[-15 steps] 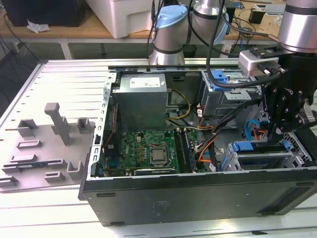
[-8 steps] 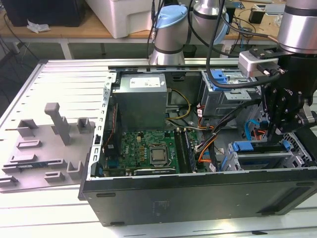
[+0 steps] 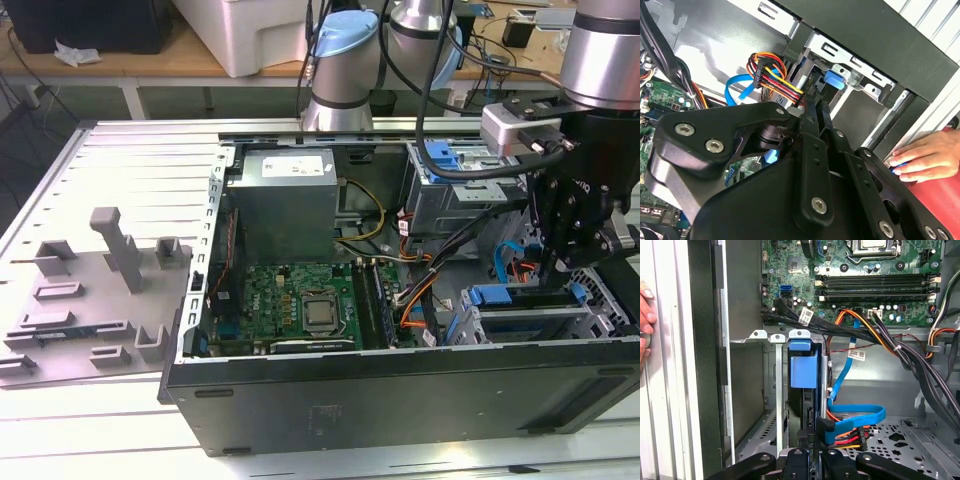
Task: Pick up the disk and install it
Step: 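Insert the first disk wire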
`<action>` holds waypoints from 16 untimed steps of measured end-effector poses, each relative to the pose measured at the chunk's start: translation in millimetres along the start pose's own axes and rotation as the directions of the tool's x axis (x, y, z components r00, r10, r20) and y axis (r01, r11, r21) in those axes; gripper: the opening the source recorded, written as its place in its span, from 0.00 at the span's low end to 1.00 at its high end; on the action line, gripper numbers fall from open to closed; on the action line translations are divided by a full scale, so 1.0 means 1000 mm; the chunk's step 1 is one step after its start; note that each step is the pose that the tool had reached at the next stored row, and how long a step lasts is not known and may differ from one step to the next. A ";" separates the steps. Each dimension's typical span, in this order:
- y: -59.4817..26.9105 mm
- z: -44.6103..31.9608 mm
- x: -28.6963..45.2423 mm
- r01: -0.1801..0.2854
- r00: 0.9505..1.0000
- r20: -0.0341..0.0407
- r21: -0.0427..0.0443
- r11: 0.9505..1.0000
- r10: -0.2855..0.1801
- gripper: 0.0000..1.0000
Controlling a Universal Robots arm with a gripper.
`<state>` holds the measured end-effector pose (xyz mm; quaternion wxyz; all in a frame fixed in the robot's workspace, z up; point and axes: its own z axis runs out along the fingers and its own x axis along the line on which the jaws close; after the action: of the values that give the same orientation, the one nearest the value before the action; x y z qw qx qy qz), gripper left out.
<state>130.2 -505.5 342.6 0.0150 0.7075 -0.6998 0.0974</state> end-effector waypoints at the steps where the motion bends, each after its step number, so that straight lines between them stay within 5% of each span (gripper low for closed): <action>1: 0.0000 0.0000 0.0000 -0.001 1.000 0.003 0.000 1.000 0.001 0.17; 6: 0.0000 0.0002 0.0011 -0.004 1.000 0.025 0.000 1.000 0.004 0.17; 12: 0.0001 0.0005 0.0033 -0.005 1.000 0.030 0.000 1.000 0.005 0.17; 16: 0.0001 0.0009 0.0052 -0.006 0.999 0.042 0.000 1.000 0.006 0.17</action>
<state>130.2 -510.8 342.6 -0.0001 0.7073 -0.7021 0.0824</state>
